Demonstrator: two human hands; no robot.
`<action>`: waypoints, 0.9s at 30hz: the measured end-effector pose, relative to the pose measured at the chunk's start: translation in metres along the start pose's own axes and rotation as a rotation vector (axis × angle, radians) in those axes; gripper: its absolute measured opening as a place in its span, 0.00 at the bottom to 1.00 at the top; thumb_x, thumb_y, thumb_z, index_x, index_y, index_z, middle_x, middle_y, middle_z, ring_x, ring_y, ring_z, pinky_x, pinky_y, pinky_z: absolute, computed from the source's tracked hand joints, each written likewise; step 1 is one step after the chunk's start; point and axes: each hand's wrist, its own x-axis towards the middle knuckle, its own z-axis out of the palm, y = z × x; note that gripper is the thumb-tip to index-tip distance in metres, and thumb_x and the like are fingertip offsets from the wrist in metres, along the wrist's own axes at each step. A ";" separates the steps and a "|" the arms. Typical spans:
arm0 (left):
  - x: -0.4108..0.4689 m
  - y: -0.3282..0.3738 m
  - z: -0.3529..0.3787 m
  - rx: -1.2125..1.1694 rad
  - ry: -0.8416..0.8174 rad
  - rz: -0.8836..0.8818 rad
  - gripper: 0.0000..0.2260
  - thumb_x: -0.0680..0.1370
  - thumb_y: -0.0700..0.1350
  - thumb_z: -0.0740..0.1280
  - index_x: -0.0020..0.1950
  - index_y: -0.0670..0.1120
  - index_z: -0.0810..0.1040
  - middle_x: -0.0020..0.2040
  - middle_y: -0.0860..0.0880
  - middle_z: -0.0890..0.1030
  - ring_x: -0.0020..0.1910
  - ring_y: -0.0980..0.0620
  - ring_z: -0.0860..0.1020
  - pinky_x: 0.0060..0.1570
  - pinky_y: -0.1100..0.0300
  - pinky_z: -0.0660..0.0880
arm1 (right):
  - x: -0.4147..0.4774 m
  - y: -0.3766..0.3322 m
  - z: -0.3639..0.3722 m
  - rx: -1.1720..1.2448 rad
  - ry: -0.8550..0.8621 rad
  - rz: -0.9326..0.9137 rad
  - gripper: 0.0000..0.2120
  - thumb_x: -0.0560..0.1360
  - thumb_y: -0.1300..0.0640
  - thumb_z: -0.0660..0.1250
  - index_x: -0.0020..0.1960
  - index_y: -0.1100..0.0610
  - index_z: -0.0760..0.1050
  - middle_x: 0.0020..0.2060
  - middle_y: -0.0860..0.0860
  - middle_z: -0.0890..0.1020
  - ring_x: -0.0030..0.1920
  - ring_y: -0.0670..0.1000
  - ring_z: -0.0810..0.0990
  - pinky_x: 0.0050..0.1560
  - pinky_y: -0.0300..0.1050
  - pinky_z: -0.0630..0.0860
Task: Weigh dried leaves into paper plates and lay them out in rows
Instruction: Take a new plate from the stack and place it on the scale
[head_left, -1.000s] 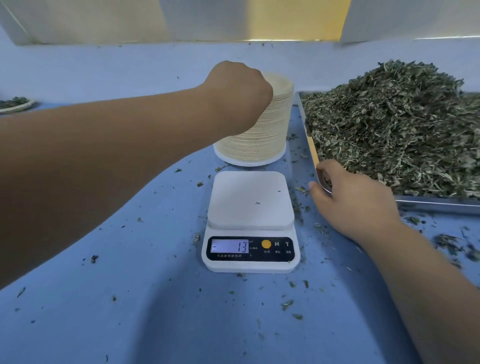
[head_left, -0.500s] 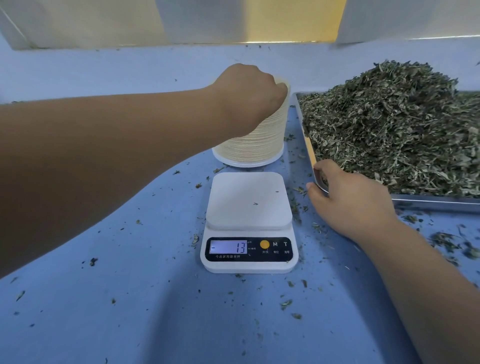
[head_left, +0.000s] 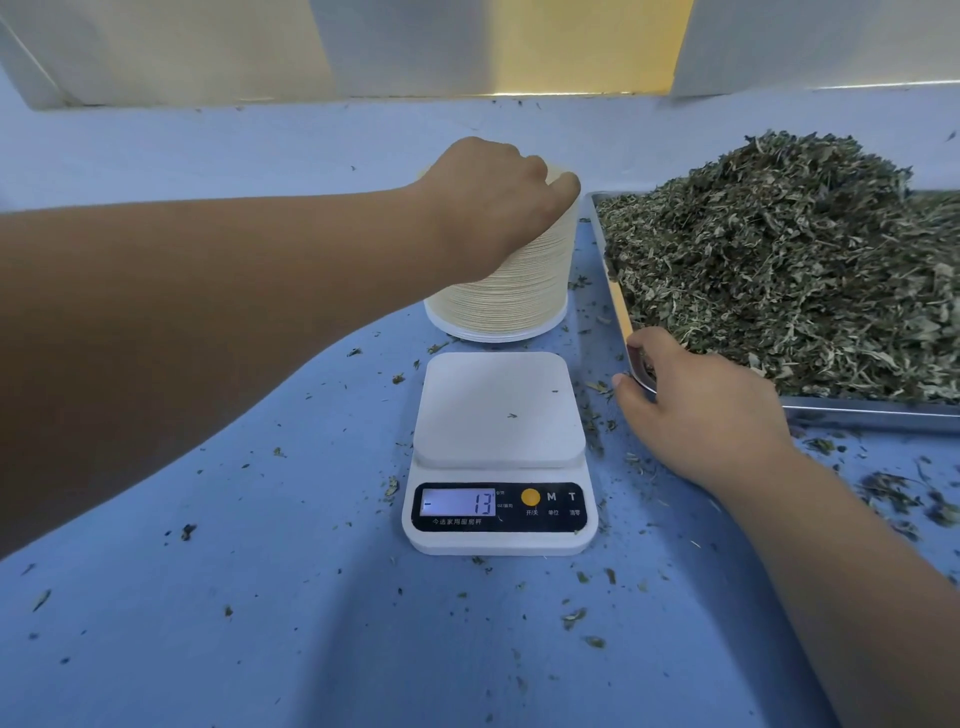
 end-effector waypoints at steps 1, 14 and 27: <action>-0.001 -0.001 0.000 0.005 0.011 0.001 0.25 0.72 0.32 0.64 0.68 0.41 0.65 0.36 0.47 0.60 0.35 0.44 0.67 0.28 0.56 0.53 | 0.000 0.000 0.000 -0.001 0.002 -0.001 0.13 0.81 0.42 0.58 0.57 0.50 0.68 0.27 0.47 0.73 0.27 0.48 0.70 0.29 0.41 0.57; -0.013 -0.008 0.012 -0.543 0.135 -0.567 0.19 0.69 0.34 0.61 0.57 0.46 0.80 0.52 0.47 0.80 0.53 0.43 0.76 0.50 0.53 0.71 | 0.001 0.002 0.002 -0.014 0.019 -0.015 0.13 0.81 0.42 0.59 0.58 0.50 0.68 0.27 0.46 0.73 0.26 0.47 0.69 0.28 0.39 0.56; -0.036 0.000 0.034 -0.902 0.546 -0.775 0.13 0.72 0.33 0.60 0.48 0.40 0.84 0.56 0.47 0.78 0.60 0.46 0.75 0.56 0.55 0.74 | 0.000 0.000 -0.001 -0.033 -0.017 -0.017 0.15 0.81 0.41 0.58 0.61 0.49 0.67 0.30 0.46 0.72 0.28 0.52 0.69 0.29 0.43 0.58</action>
